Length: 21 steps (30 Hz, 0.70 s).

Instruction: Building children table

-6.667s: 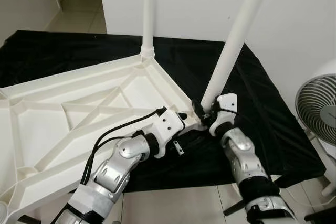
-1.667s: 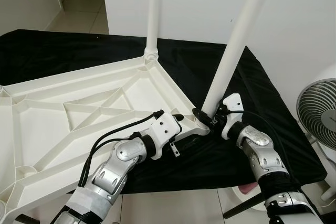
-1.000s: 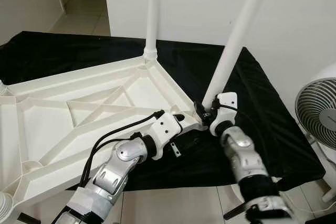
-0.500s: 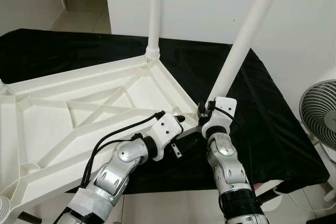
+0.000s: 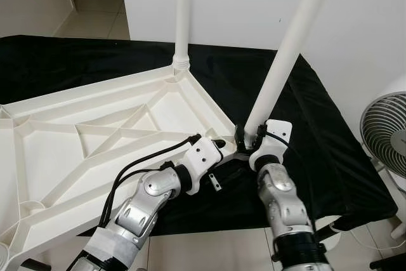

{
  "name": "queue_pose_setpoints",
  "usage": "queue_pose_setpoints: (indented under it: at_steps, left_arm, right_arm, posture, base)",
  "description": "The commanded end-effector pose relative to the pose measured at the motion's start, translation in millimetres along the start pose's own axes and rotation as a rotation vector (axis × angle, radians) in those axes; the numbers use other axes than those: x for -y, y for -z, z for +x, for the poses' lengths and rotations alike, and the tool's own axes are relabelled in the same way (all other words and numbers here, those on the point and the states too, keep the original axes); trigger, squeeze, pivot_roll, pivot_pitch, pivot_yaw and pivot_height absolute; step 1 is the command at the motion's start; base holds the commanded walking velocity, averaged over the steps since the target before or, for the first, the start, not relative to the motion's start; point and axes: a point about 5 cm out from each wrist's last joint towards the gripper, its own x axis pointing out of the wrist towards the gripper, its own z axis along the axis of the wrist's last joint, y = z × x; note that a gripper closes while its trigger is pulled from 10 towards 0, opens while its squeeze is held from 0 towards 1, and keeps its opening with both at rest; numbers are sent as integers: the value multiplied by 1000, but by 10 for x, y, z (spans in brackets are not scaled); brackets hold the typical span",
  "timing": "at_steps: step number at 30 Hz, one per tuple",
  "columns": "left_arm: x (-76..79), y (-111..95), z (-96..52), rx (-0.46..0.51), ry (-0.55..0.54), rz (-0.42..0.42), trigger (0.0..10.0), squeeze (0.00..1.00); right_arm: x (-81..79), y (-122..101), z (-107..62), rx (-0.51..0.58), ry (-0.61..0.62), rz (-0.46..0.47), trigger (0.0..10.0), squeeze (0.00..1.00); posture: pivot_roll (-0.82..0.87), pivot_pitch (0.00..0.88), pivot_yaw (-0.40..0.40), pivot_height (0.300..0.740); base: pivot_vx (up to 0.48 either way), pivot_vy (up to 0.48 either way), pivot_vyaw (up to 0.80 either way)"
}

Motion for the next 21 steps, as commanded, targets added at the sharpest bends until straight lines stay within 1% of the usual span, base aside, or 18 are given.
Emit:
queue_pose_setpoints:
  at_steps: [1,2,4,6,10,12,13,14,16,17,18,21]
  left_arm:
    - [13,-8,2,-1,27,1,10000,0]
    - [8,-7,2,-1,25,1,10000,0]
    - [7,-8,4,-1,24,1,10000,0]
    - [6,-10,6,0,24,2,10000,0]
    - [-2,-15,8,1,21,3,10000,0]
    - [-7,-16,7,1,20,3,10000,0]
    - [-9,-18,7,1,19,5,10000,0]
    - [-12,-21,7,2,16,6,10000,0]
    - [-12,-21,7,2,16,6,10000,0]
    - [-16,-24,7,2,14,6,10000,0]
    - [-18,-27,6,3,12,7,10000,0]
    - [-18,-27,6,3,12,7,10000,0]
  right_arm:
    - [56,9,15,-10,-80,-5,10000,816]
    - [100,-9,33,-12,-162,-31,10000,0]
    - [169,-28,61,-22,-264,-78,10000,0]
    - [217,-37,92,-38,-323,-116,10000,0]
    - [255,-69,171,-34,-381,-177,10000,0]
    - [257,-79,187,-29,-390,-195,10000,0]
    - [239,-67,215,-36,-422,-209,10000,0]
    - [206,-48,236,-43,-461,-228,4549,0]
    - [206,-48,236,-43,-461,-228,4549,0]
    - [178,-24,257,-58,-493,-240,2863,0]
    - [155,-3,275,-71,-529,-239,0,0]
    - [155,-3,275,-71,-529,-239,0,0]
  posture:
    - [97,46,-59,740]
    - [99,45,-60,740]
    - [100,43,-60,740]
    - [102,40,-59,740]
    - [108,39,-60,740]
    - [108,39,-60,740]
    - [110,38,-61,740]
    - [112,37,-60,740]
    - [112,37,-60,740]
    - [116,37,-61,740]
    - [119,35,-60,740]
    - [119,35,-60,740]
  base:
    - [0,0,0]
    - [0,0,0]
    - [0,0,0]
    - [0,0,0]
    - [0,0,0]
    - [0,0,0]
    - [0,0,0]
    - [0,0,0]
    - [0,0,0]
    - [0,0,0]
    - [0,0,0]
    - [0,0,0]
